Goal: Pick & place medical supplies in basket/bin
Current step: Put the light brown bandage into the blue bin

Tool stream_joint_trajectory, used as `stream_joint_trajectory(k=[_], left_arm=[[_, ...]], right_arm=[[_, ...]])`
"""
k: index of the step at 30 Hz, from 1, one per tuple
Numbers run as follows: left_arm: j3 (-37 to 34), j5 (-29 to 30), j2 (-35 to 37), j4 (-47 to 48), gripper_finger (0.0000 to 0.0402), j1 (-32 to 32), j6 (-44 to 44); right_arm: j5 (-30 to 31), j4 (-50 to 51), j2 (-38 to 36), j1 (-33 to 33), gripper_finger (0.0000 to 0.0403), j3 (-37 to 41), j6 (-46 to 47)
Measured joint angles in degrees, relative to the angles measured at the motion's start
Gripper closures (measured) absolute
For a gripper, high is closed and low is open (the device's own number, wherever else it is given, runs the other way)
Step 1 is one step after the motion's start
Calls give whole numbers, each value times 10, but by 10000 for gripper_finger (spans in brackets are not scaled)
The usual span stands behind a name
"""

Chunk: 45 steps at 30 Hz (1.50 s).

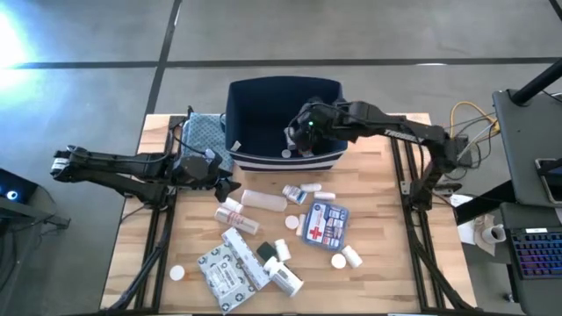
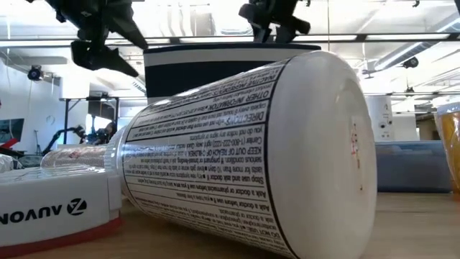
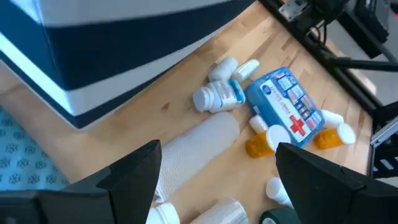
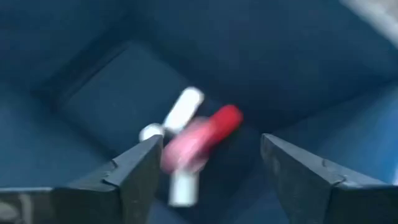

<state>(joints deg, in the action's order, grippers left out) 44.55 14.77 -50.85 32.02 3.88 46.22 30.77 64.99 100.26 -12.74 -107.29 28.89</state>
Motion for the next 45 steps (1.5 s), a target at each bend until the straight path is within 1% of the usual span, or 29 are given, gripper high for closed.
stream_joint_trajectory(k=[2,6,9,12,15,19,20,23,27,31,39,42,45], left_arm=[[-1,-25,0,14,107,5,-2],[1,-91,0,78,107,32,-24],[-1,-118,0,117,107,77,-43],[-18,-127,-7,119,107,131,-84],[-43,-120,-21,112,107,169,-137],[-82,-45,-48,85,107,178,-175],[-89,-37,-54,74,107,178,-192],[-105,-40,-80,46,107,179,-256],[-109,-39,-117,42,107,183,-294],[-112,-37,-163,18,107,183,-334],[-109,-23,-280,-3,109,182,-342],[-103,-25,-298,0,129,182,-341],[-96,-30,-292,3,172,182,-338]], right_arm=[[28,0,10,15,113,-22,-36],[33,5,20,59,92,-56,-111],[36,9,12,93,85,-65,-146],[41,14,-2,116,81,-66,-158],[40,25,-6,130,81,-65,-160],[34,26,-5,137,85,-64,-158],[32,26,-5,138,86,-64,-156],[25,26,-6,139,87,-64,-155],[19,31,-5,140,85,-64,-148],[20,44,-5,138,82,-63,-125],[22,58,-5,138,81,-59,-119],[22,58,-5,139,83,-59,-119],[23,58,-5,139,89,-59,-119]])
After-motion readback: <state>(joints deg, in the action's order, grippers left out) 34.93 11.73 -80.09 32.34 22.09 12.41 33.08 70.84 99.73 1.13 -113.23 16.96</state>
